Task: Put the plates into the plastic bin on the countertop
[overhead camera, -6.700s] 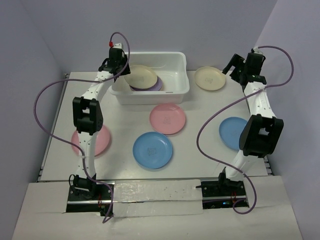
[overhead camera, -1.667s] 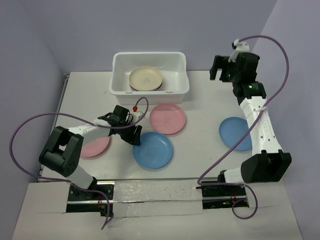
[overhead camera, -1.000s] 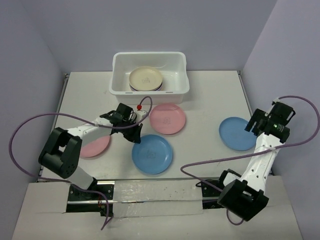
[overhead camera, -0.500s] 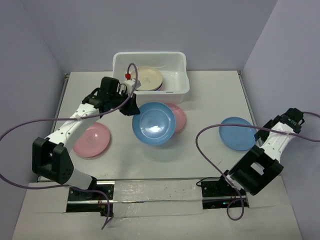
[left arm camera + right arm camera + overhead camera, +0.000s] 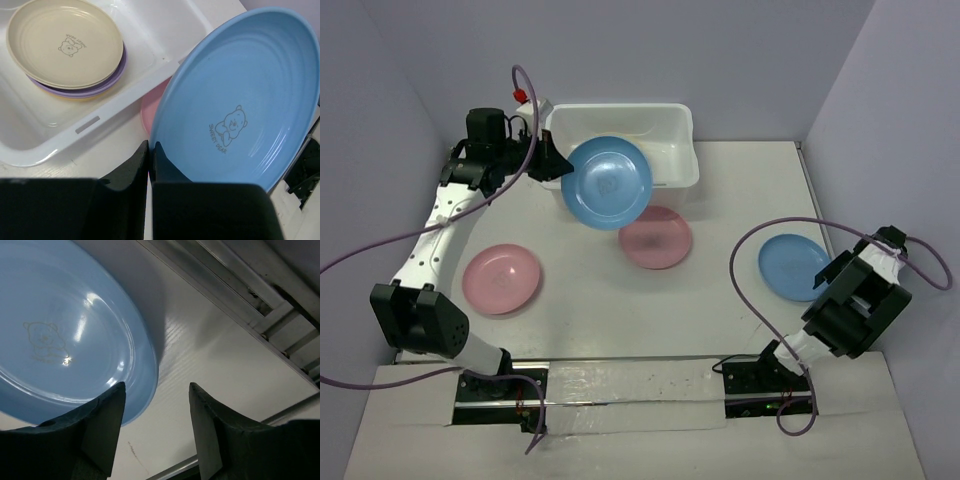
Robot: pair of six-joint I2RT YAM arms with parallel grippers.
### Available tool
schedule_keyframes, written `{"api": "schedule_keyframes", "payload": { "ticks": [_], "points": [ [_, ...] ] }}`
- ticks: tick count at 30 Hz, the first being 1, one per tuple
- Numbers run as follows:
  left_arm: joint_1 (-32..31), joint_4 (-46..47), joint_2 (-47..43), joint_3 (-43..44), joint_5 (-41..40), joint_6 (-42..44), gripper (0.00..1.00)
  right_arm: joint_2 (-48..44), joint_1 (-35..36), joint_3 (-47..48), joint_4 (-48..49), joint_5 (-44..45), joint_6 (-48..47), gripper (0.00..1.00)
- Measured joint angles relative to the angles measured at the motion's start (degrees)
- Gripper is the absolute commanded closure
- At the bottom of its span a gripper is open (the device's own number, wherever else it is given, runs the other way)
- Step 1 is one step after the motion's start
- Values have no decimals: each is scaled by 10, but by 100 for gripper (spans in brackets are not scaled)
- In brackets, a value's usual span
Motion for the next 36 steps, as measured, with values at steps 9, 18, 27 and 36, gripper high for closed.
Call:
{"api": "schedule_keyframes", "payload": {
  "ticks": [9,18,27,36],
  "points": [
    [38,-2,26,20,25,-26,100,95,17,24,12,-27,4,64],
    [88,7,115,194,15,-70,100,143,28,68,1,-98,2,100],
    [81,-14,337,460,-135,-118,100,113,53,68,2,-129,-37,100],
    [22,-10,411,400,-264,-140,100,25,111,71,-2,-154,-74,100]
  ]
}}
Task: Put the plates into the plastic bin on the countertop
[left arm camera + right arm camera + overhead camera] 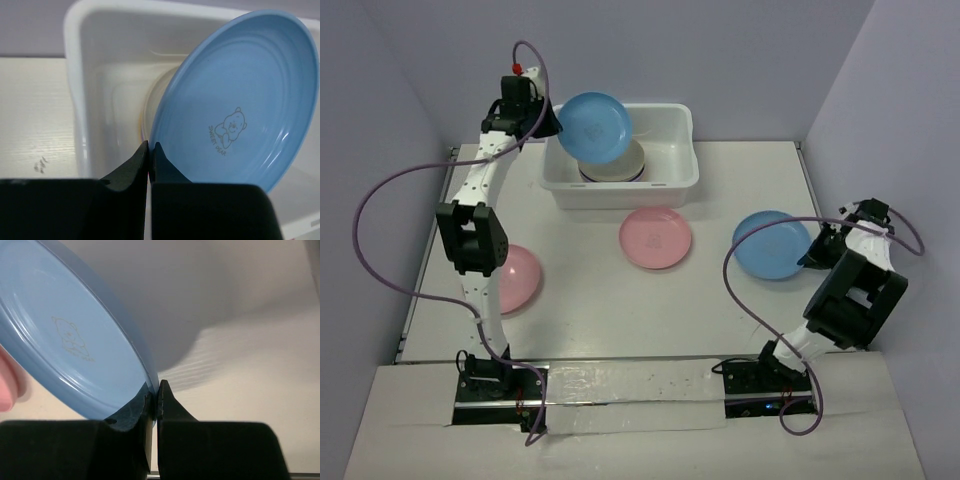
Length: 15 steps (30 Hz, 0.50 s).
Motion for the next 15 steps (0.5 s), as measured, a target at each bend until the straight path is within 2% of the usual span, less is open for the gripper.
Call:
{"api": "schedule_keyframes", "payload": {
  "ticks": [7,10,12,13,15],
  "points": [
    [-17,18,56,24,-17,-25,96,-76,56,51,-8,-29,-1,100],
    [-17,20,82,24,-25,-34,70,-91,84,105,-16,-35,0,100],
    [-17,19,99,24,-25,-40,35,-95,107,149,-17,-38,6,100],
    [-17,19,105,24,-23,-43,22,-95,118,172,-17,-38,12,100],
    [-17,20,111,24,-13,-50,4,-94,147,221,-15,-36,25,100]
  ]
}}
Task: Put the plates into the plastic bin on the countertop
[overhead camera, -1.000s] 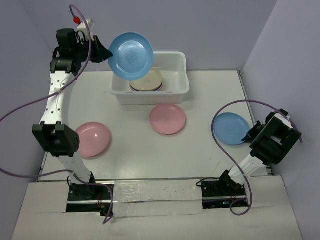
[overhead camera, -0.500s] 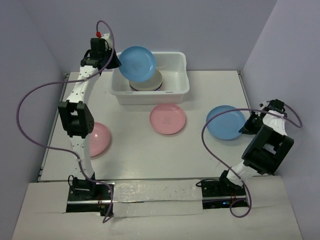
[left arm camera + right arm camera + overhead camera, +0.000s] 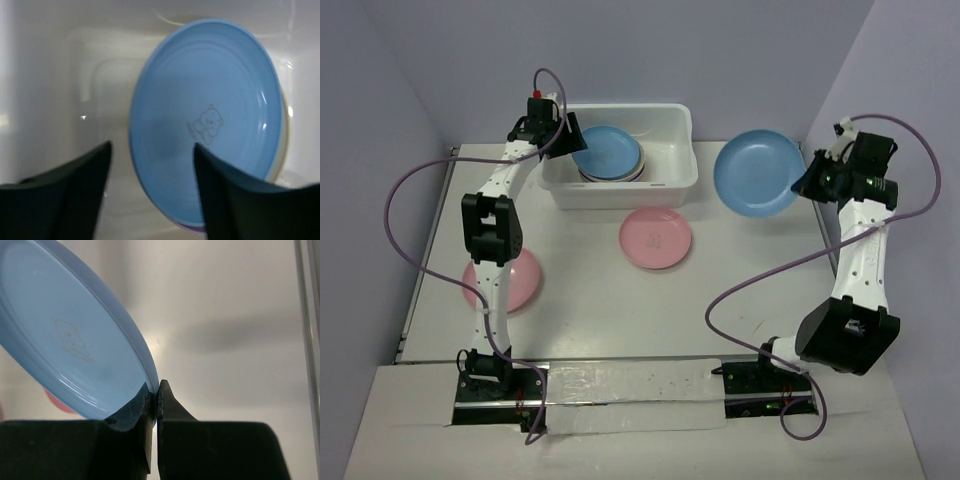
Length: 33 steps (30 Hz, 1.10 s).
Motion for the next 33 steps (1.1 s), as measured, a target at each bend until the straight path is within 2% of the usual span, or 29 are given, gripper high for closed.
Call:
{"api": "schedule_keyframes", "payload": {
  "ticks": [4,9,14,19,23,26,33],
  "points": [
    [-5,9,-5,3,28,-8,1,10,68,87,20,0,32,100],
    [-5,17,-57,4,47,-13,1,86,157,201,42,23,81,100],
    [-4,65,-210,-30,43,-11,1,200,240,305,67,64,104,100],
    [-4,115,-387,-84,3,13,1,309,310,383,76,94,125,100],
    [2,135,-519,-217,-63,50,1,406,351,452,83,110,147,100],
    [37,126,-586,-335,-77,65,1,474,372,490,89,126,164,100],
    [167,46,-608,-557,-48,95,1,573,402,518,111,153,196,100]
  ]
}}
